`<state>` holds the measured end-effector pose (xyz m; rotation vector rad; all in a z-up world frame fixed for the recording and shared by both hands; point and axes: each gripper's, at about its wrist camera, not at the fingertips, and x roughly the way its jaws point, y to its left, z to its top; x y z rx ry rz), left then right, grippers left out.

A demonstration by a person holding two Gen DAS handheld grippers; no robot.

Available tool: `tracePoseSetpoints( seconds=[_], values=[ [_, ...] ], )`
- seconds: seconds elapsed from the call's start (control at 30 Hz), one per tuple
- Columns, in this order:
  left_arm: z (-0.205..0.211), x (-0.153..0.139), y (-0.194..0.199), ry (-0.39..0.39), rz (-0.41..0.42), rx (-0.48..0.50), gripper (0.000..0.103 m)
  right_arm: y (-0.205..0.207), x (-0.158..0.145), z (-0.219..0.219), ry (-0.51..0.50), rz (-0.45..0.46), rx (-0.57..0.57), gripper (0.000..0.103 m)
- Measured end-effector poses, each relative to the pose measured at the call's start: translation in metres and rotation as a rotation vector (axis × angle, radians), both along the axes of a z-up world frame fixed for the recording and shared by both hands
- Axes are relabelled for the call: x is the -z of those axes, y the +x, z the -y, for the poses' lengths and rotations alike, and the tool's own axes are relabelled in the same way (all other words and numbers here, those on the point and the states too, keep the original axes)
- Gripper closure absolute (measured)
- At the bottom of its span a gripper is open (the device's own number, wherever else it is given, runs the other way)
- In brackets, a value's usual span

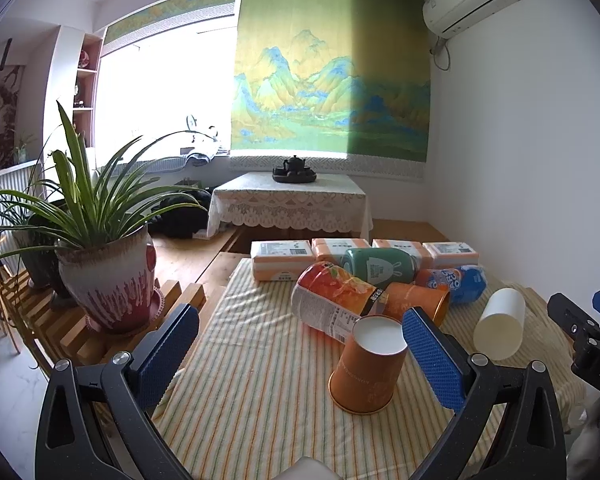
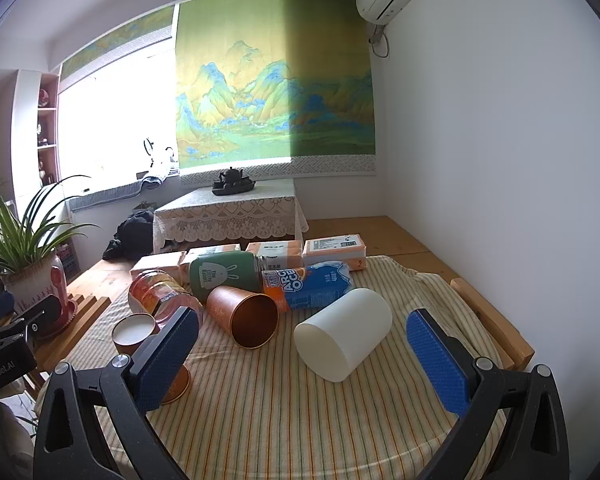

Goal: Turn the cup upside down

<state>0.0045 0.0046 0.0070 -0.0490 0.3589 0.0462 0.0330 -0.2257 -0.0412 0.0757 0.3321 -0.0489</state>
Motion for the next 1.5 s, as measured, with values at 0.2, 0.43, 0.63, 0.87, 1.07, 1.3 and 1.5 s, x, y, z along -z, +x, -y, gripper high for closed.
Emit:
tracePoseSetpoints(
  seconds=[0.2,0.43,0.63,0.87,1.07,1.3,1.5],
  values=[
    [-0.0026,-0.0039,-0.0024,-0.003,0.016,-0.008,0.000,0.0008,0.0010,-0.0034,-0.007,-0.003,-0.003,0.000],
    [-0.0027,-0.0034,-0.0022,-0.005,0.017,-0.006,0.000,0.0023,0.0034,-0.0045,-0.009,-0.009,-0.003,0.000],
    [-0.0019,-0.0043,-0.0016,-0.003,0.018,-0.007,0.000,0.0020,0.0037,-0.0052,-0.010,-0.010,-0.004,0.000],
    [-0.0022,-0.0046,-0.0014,-0.003,0.018,-0.007,0.000,0.0004,0.0049,-0.0058,-0.008,-0.012,-0.006,0.000],
    [0.0000,-0.0056,-0.0032,0.000,0.020,0.000,0.000,0.0003,0.0054,-0.0056,-0.008,-0.013,-0.006,0.000],
    [0.0004,-0.0052,-0.0031,0.001,0.015,0.003,0.000,-0.0002,0.0061,-0.0043,-0.007,-0.014,-0.008,0.000],
    [0.0023,-0.0035,-0.0019,0.006,0.009,0.006,0.000,0.0008,0.0067,-0.0046,-0.010,-0.020,-0.014,0.000]
  ],
)
